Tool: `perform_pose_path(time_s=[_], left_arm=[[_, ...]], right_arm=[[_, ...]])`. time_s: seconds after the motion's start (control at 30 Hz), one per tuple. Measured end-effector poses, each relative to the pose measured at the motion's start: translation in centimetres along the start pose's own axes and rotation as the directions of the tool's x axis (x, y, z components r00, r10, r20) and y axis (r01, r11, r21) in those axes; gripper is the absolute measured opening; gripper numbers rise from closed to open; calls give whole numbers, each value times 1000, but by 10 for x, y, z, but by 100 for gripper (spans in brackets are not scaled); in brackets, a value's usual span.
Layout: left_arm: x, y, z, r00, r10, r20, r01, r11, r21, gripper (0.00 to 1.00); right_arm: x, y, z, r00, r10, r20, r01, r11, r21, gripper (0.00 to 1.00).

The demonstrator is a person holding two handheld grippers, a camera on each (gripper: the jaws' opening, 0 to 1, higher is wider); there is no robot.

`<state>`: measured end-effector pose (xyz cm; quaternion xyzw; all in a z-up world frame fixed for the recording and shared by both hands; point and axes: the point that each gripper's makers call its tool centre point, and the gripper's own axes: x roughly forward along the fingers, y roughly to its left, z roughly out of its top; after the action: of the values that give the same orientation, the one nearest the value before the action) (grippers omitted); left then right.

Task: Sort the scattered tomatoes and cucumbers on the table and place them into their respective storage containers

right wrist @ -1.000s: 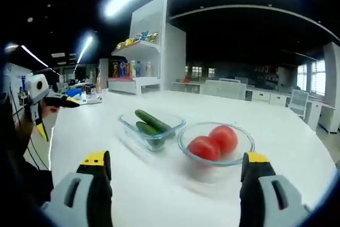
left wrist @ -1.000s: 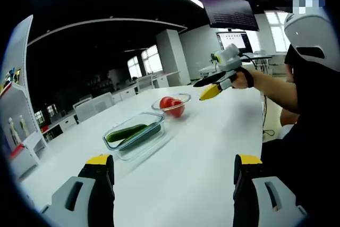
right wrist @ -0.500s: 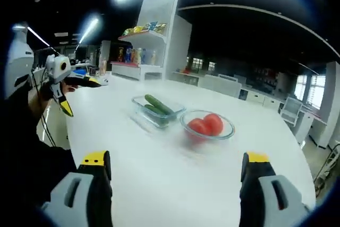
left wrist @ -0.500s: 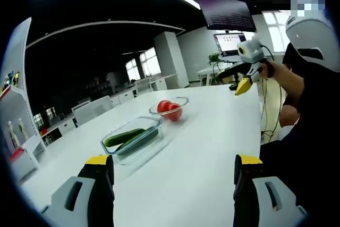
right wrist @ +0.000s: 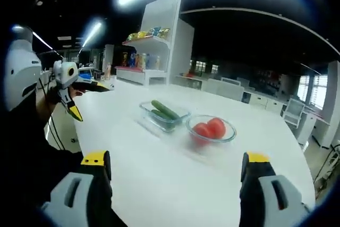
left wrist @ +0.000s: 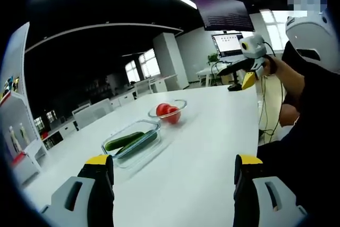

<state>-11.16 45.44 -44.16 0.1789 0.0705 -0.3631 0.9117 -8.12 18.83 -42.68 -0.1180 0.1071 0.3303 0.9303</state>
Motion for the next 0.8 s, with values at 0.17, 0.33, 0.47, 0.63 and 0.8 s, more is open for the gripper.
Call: perform_pose_path(time_s=[0.17,0.33,0.47,0.63,0.8], left_arm=[[0,1,0,1000,1,-4,-1,1000,5,94],[0,1,1,1000,-1,-3,1,1000,5,94],[1,2,1,1000,-2,-2,2,1000,6,94],[1,1,1,1000,-4,-2,4,1000,7,94],[1,2,-3,1000,-3,-9,3,1000,3,94]], right_arm=[[0,2,1,1000,8,-3,-8,1000,-5,97],[0,4,3,1000,12,1,-12,1000,-6,97],[0,5,3,1000,10,-6,-10,1000,-12,97],[1,7,4,1000,13,-2,-13,1000,-8,97],[3,8,1,1000,14,-10,-14,1000,-8,97]])
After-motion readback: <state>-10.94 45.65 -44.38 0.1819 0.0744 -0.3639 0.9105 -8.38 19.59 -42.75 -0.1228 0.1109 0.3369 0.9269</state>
